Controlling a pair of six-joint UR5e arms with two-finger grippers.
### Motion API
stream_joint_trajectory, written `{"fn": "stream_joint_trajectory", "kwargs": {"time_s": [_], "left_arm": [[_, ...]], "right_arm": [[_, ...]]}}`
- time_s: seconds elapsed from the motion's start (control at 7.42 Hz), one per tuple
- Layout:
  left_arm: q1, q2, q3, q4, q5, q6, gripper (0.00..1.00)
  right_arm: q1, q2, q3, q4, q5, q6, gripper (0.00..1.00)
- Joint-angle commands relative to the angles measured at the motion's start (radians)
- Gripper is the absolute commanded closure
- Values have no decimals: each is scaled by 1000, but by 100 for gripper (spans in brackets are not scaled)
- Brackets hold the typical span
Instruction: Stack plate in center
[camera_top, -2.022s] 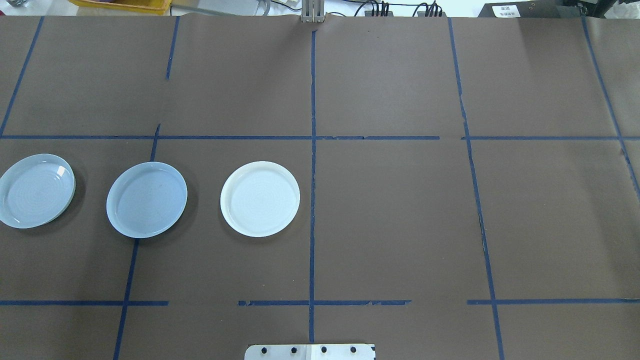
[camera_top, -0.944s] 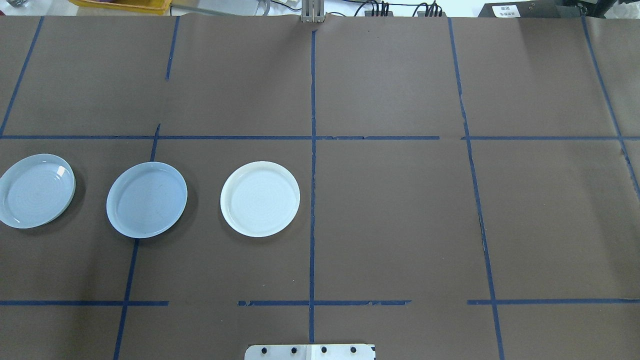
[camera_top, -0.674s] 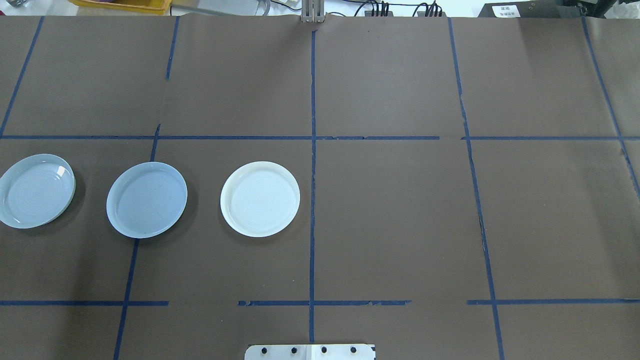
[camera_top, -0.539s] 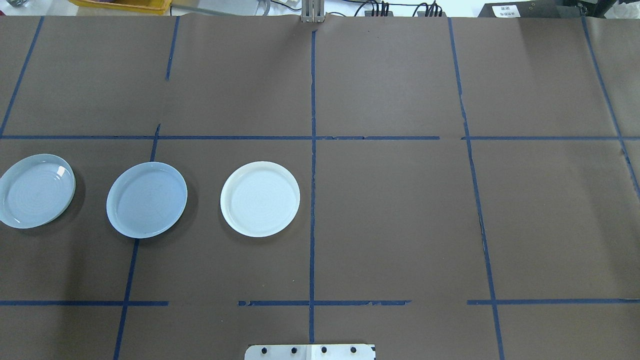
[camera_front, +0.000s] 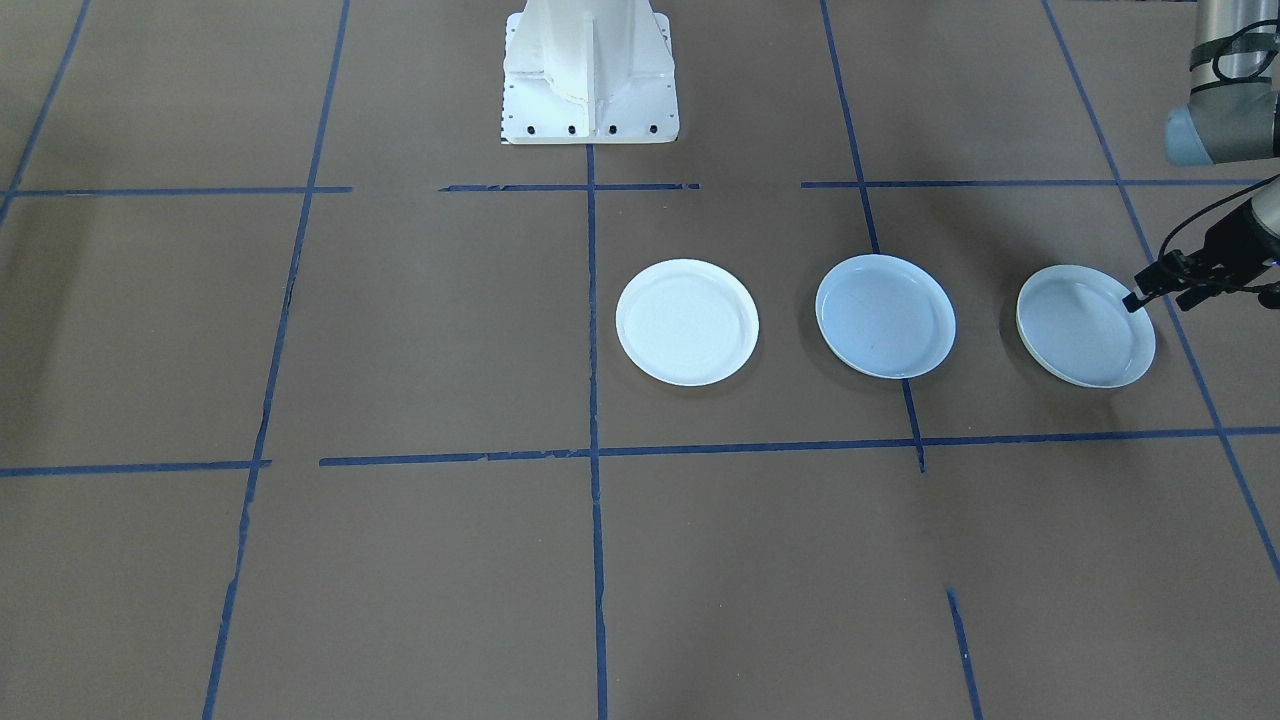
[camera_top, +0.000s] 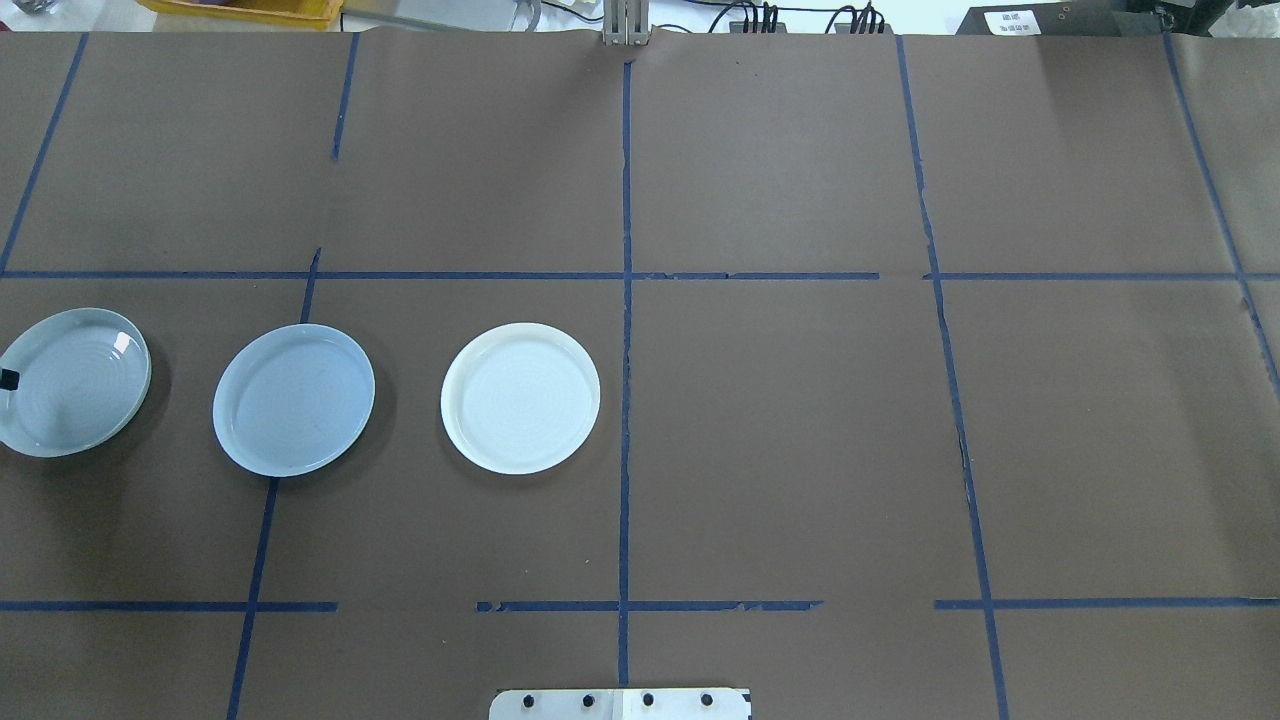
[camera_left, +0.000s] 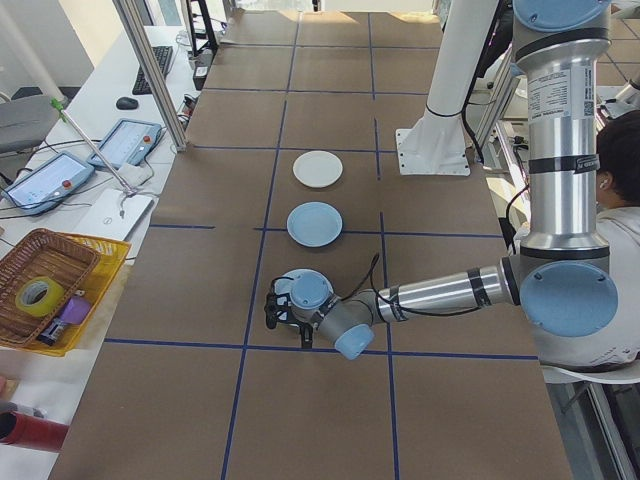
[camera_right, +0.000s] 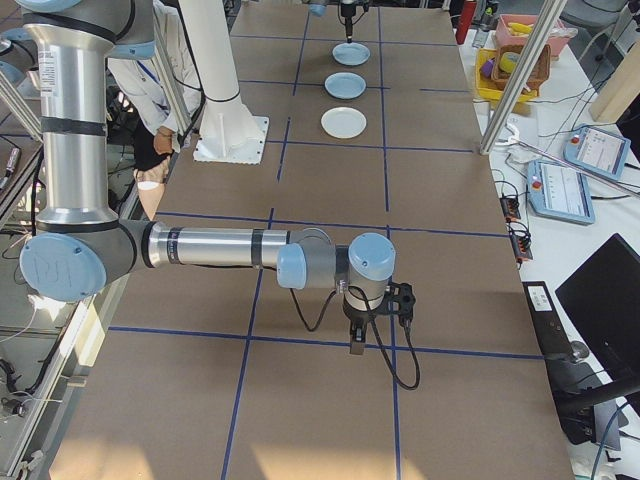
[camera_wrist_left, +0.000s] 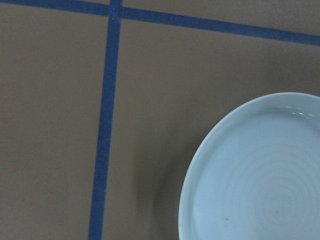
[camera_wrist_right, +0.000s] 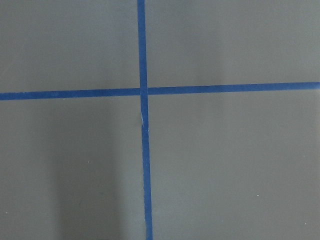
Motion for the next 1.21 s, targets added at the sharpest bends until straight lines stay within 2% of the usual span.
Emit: {"fn": "stream_joint_trajectory", "kwargs": {"time_s": [0.0,0.13,0.27,0.4,0.54,0.67,0.81,0.94,1.08], "left_arm": [[19,-15,13,-16,10,-26,39],[19,-16,24,-17,8,-23,59],[19,-16,27,-16,2,-21,94],[19,-16,29,-14,-1,-19,100],[18,-15,24,-17,-2,-18,100],[16,-9,21,-21,-80,-16,100],[9,-7,3,-24,-216,-15,100],[-54,-10,-22,-19,-278,-15,100],[-91,-6,-72,-16,-281,-32,100]], "right_arm": [[0,0,0,0,-1,0,0],[0,0,0,0,0,0,0],[0,0,0,0,-1,0,0],[2,0,0,0,-1,0,0],[2,0,0,0,-1,0,0],[2,0,0,0,-1,-1,0],[0,0,0,0,-1,0,0],[0,0,0,0,-1,0,0],[0,0,0,0,-1,0,0]]}}
